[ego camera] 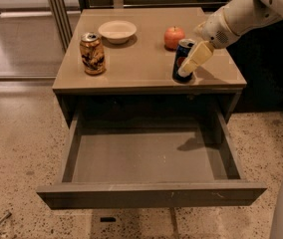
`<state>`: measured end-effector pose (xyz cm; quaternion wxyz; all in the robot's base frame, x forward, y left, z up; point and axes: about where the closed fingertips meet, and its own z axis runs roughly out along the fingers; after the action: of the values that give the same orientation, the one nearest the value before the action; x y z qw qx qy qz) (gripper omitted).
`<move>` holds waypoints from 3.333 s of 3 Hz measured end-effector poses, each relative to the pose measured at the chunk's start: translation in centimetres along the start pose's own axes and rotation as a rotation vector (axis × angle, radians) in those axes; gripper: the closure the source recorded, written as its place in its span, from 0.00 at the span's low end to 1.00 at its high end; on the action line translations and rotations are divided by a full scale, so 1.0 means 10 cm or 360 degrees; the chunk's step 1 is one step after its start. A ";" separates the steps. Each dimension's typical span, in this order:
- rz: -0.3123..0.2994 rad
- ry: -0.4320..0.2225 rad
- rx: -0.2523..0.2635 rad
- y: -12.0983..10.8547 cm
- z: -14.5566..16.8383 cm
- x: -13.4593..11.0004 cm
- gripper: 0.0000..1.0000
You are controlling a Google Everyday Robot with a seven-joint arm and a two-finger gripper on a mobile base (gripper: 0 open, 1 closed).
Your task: Place pepsi can into top drawer
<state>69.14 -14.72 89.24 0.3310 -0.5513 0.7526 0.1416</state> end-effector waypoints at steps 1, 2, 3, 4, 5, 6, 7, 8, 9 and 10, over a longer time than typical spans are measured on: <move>0.0018 -0.0045 -0.0050 -0.01 0.17 0.00 0.00; 0.0038 -0.0047 -0.0053 -0.03 0.28 0.08 0.19; 0.0038 -0.0047 -0.0054 -0.03 0.28 0.08 0.42; 0.0023 -0.0045 -0.0061 0.01 0.28 0.06 0.65; -0.0061 -0.0050 -0.0072 0.23 0.13 -0.04 0.89; -0.0166 -0.0033 -0.0077 0.62 -0.15 -0.13 1.00; -0.0209 -0.0009 -0.0094 1.09 -0.41 -0.19 1.00; -0.0209 -0.0009 -0.0094 1.09 -0.41 -0.19 1.00; -0.0239 0.0021 -0.0111 1.21 -0.21 0.10 1.00; -0.0250 0.0018 -0.0118 1.44 0.15 0.61 1.00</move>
Offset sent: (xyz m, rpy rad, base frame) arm 0.0149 0.0047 -0.0359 0.0466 0.0294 -0.0093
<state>55.28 -13.30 81.92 0.3160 -0.6213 0.7033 0.1399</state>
